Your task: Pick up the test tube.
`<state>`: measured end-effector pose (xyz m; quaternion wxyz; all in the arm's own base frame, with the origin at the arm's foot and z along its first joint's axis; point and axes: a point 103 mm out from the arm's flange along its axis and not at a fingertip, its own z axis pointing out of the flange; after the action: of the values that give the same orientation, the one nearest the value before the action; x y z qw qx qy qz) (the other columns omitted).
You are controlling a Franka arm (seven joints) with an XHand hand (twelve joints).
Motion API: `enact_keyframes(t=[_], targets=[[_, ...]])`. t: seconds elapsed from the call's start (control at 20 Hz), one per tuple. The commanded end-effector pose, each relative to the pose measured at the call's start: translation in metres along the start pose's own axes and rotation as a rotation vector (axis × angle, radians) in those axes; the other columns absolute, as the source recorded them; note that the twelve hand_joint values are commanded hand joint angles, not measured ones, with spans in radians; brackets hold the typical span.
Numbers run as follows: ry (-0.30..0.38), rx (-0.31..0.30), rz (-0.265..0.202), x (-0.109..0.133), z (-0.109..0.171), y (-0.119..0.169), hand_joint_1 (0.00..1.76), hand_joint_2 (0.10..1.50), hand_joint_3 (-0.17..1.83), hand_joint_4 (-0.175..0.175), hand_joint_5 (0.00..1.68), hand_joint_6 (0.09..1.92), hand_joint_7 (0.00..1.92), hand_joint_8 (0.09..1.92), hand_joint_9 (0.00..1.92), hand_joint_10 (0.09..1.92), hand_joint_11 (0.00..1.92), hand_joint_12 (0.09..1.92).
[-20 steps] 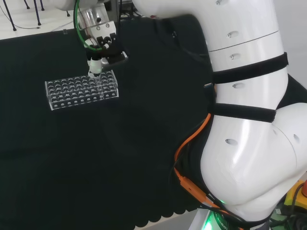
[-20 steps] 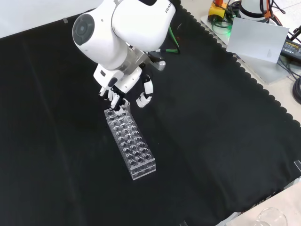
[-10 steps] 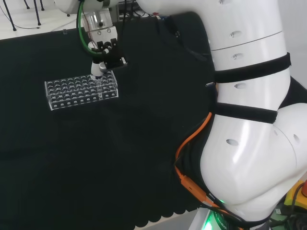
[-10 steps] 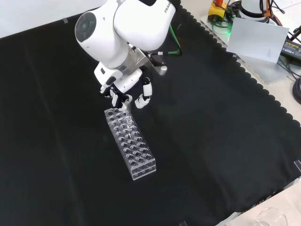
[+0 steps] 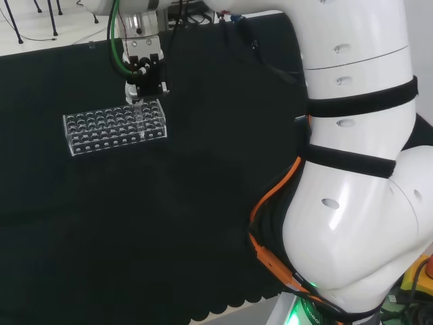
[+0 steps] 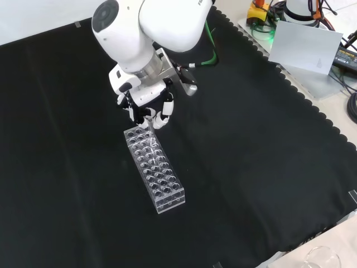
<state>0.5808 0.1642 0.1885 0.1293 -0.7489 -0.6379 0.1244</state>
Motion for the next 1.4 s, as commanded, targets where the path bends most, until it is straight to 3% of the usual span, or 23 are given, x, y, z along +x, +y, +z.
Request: enact_keyframes(t=[0.05, 0.5, 1.4], targets=[[-0.019, -0.1, 0.015, 0.011, -0.007, -0.004, 1.43, 0.55, 0.8, -0.175, 1.27, 0.7, 1.39, 0.78, 1.28, 0.58, 0.83, 1.24], [-0.052, -0.097, -0.04, 0.017, -0.01, -0.005, 1.44, 0.49, 0.87, -0.175, 1.33, 0.61, 1.46, 0.66, 1.33, 0.53, 0.97, 1.19], [-0.001, -0.12, -0.081, 0.006, -0.052, -0.017, 1.45, 0.47, 0.89, -0.175, 1.35, 0.6, 1.48, 0.63, 1.34, 0.53, 0.98, 1.19]])
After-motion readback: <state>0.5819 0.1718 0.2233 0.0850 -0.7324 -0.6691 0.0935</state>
